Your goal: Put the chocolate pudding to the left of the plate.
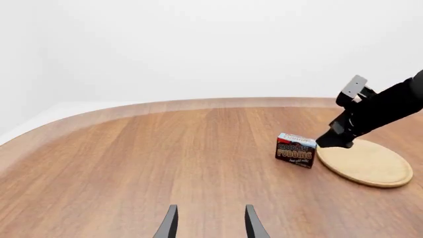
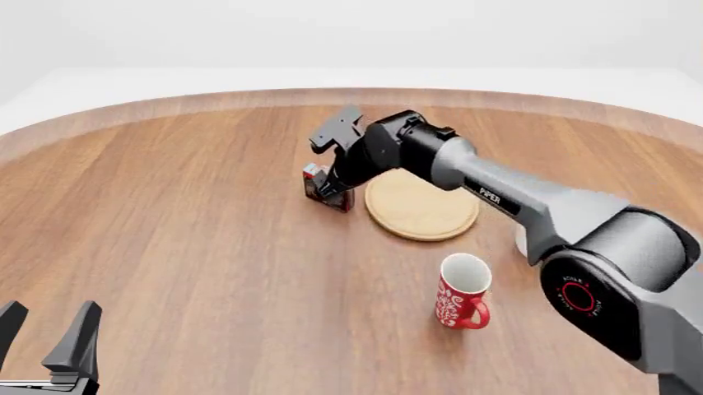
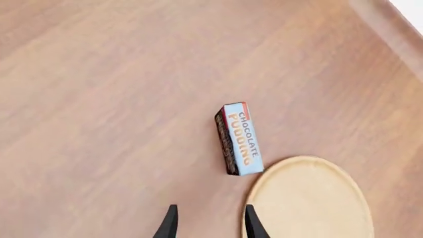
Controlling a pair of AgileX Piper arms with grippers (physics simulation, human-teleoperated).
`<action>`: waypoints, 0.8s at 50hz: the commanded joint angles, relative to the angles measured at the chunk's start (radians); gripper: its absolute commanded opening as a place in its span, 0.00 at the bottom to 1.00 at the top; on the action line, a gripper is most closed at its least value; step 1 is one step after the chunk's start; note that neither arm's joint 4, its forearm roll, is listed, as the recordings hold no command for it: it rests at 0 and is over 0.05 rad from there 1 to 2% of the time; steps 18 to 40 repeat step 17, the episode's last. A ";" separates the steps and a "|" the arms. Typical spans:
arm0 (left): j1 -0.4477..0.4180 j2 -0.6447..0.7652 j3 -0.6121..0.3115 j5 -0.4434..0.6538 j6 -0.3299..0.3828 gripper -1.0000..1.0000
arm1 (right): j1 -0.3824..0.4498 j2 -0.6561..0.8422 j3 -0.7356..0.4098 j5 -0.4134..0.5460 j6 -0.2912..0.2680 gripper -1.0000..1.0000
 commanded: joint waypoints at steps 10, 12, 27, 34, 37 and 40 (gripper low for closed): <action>0.000 0.000 0.000 0.000 0.000 1.00 | 0.091 -0.361 0.471 -0.243 0.111 1.00; 0.000 0.000 0.000 0.000 0.000 1.00 | 0.086 -0.399 0.522 -0.276 0.123 1.00; 0.000 0.000 0.000 0.000 0.000 1.00 | 0.103 -0.498 0.625 -0.333 0.158 1.00; 0.000 0.000 0.000 0.000 0.000 1.00 | 0.103 -0.498 0.625 -0.333 0.158 1.00; 0.000 0.000 0.000 0.000 0.000 1.00 | 0.103 -0.498 0.625 -0.333 0.158 1.00; 0.000 0.000 0.000 0.000 0.000 1.00 | 0.103 -0.498 0.625 -0.333 0.158 1.00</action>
